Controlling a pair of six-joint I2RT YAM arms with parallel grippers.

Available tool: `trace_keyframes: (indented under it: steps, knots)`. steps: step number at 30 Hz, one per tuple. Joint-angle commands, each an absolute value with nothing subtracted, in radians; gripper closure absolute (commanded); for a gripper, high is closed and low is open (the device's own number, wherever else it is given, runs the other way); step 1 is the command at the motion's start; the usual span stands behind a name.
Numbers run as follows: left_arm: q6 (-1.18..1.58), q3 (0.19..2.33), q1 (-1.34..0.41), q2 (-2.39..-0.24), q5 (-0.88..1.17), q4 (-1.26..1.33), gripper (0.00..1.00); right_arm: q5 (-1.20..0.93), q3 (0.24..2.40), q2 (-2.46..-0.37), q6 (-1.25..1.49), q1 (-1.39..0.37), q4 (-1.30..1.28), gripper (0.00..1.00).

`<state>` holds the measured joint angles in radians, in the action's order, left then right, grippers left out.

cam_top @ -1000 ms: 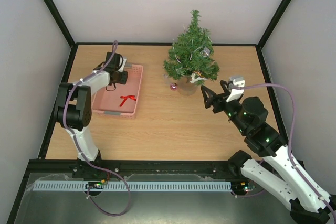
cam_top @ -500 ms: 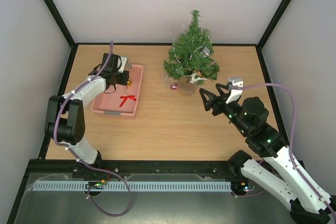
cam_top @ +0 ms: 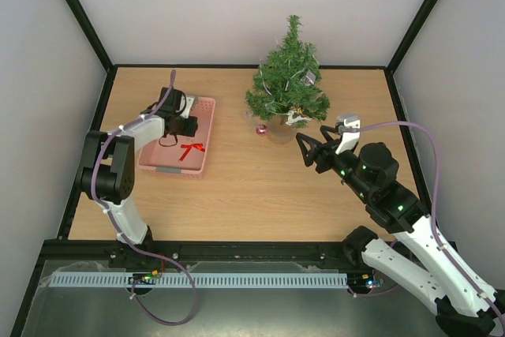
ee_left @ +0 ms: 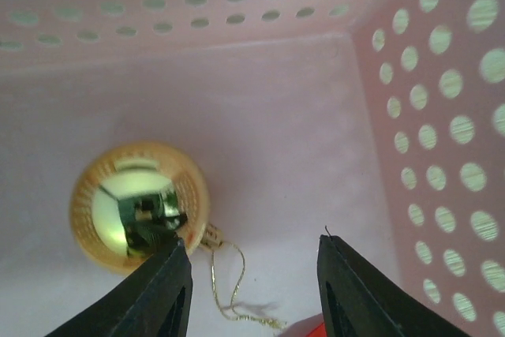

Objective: Decorate the small christmas tree
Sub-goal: Pick up the decoration item from the storage box.

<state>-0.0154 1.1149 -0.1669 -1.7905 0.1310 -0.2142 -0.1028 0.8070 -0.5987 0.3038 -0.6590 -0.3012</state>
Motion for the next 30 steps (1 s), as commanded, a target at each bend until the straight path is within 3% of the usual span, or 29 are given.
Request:
trace_keyframes:
  steps: [1,7,11,20,25,30]
  knots:
    - [0.019,1.069,-0.163,-1.801,0.083,-0.194,0.55,-0.118,0.823,-0.606,0.308,-0.656,-0.269,0.21]
    - [0.016,1.057,-0.163,-1.762,0.058,-0.186,0.52,-0.117,0.823,-0.614,0.296,-0.656,-0.273,0.21]
    - [0.034,1.056,-0.162,-1.708,0.016,-0.18,0.37,-0.117,0.816,-0.614,0.297,-0.656,-0.264,0.21]
    - [0.017,1.155,-0.152,-1.817,0.087,-0.189,0.23,-0.126,0.818,-0.631,0.293,-0.656,-0.25,0.21]
    - [0.003,1.179,-0.152,-1.864,0.119,-0.147,0.21,-0.12,0.818,-0.63,0.289,-0.656,-0.253,0.21]
    - [0.026,1.22,-0.152,-1.915,0.076,-0.167,0.25,-0.12,0.819,-0.637,0.284,-0.656,-0.255,0.21]
